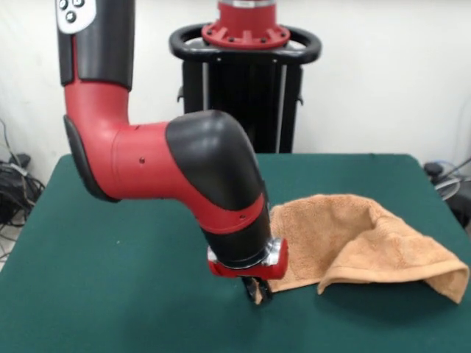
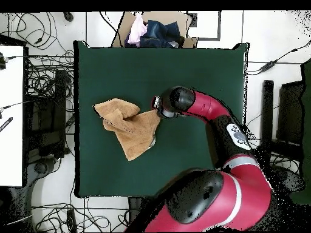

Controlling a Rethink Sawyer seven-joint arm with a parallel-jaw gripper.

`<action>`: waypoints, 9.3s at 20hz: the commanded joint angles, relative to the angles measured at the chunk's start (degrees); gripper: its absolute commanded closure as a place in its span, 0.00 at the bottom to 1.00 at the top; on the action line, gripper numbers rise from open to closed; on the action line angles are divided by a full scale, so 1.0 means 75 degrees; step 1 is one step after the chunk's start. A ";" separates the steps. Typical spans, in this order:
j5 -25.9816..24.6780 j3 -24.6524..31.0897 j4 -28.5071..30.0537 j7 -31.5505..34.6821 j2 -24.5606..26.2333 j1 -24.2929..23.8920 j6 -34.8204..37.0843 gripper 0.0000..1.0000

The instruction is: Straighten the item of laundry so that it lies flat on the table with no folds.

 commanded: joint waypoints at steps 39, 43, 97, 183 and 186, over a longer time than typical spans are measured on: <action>-0.1657 0.0588 -0.4559 -0.5762 0.1669 -0.0644 0.4085 1.00; -0.1728 0.0598 -0.4973 -0.6001 0.1793 -0.0574 0.4410 1.00; -0.2243 0.0420 -0.3704 -0.6509 0.0837 -0.1332 0.3314 1.00; 0.3216 -0.4754 0.3249 0.2024 -0.2453 0.3068 -0.1088 0.00; 0.4113 -0.4947 0.3191 0.3224 -0.2274 0.3326 -0.0206 0.00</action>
